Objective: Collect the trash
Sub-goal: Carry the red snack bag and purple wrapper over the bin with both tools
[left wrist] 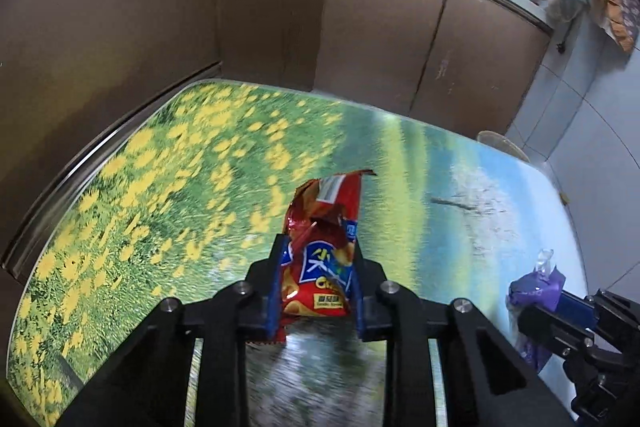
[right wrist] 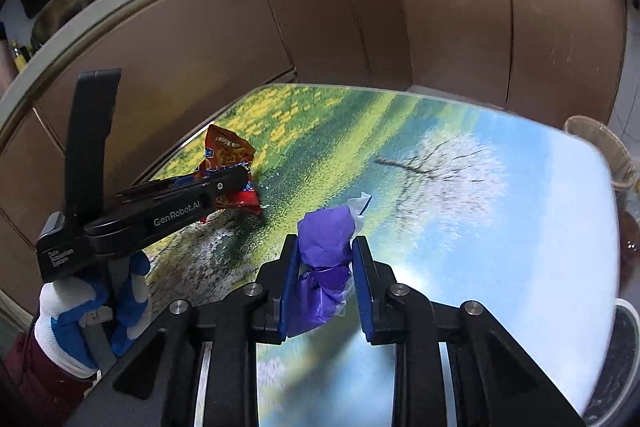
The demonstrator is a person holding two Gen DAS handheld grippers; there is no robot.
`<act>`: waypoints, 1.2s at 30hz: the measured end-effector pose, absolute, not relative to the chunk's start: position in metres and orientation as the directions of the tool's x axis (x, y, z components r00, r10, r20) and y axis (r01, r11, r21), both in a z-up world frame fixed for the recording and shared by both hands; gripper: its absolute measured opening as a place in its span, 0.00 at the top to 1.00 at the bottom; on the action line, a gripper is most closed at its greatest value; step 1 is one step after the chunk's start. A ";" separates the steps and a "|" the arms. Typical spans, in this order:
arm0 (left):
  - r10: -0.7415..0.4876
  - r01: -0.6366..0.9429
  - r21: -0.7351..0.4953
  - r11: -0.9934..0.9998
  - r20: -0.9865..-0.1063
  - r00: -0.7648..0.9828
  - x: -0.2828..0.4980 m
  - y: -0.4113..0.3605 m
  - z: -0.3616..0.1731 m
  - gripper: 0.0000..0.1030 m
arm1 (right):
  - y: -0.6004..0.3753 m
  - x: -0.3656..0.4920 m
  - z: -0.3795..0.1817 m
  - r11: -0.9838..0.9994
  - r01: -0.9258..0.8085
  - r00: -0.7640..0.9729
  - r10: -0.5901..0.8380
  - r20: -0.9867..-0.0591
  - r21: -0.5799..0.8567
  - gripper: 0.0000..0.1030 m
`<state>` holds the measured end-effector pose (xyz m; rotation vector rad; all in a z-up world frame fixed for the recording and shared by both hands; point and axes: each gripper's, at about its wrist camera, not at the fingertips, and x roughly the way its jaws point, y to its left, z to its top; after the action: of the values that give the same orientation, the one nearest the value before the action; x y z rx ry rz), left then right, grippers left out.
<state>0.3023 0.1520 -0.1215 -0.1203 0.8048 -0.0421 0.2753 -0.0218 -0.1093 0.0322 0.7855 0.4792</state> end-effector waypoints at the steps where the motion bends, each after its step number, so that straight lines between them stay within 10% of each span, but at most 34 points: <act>1: -0.090 0.002 -0.123 0.992 -0.712 0.696 0.300 0.147 -0.117 0.76 | -0.026 0.273 -0.106 0.894 -0.400 0.613 0.424 -0.666 0.202 0.75; 18: -0.336 0.310 -0.166 0.936 -0.682 0.649 0.270 -0.055 -0.076 0.76 | -0.214 0.219 -0.077 0.973 -0.118 0.762 0.218 -0.609 0.200 0.75; 36: -0.474 0.541 -0.210 0.815 -0.779 0.411 0.274 -0.279 -0.144 0.73 | -0.412 0.212 -0.172 0.941 0.270 0.690 -0.039 -0.723 0.206 0.74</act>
<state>0.2737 -0.2795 -0.1442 0.0787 0.9528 -0.6390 0.2121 -0.4116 -0.1720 0.3091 0.7941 -0.1760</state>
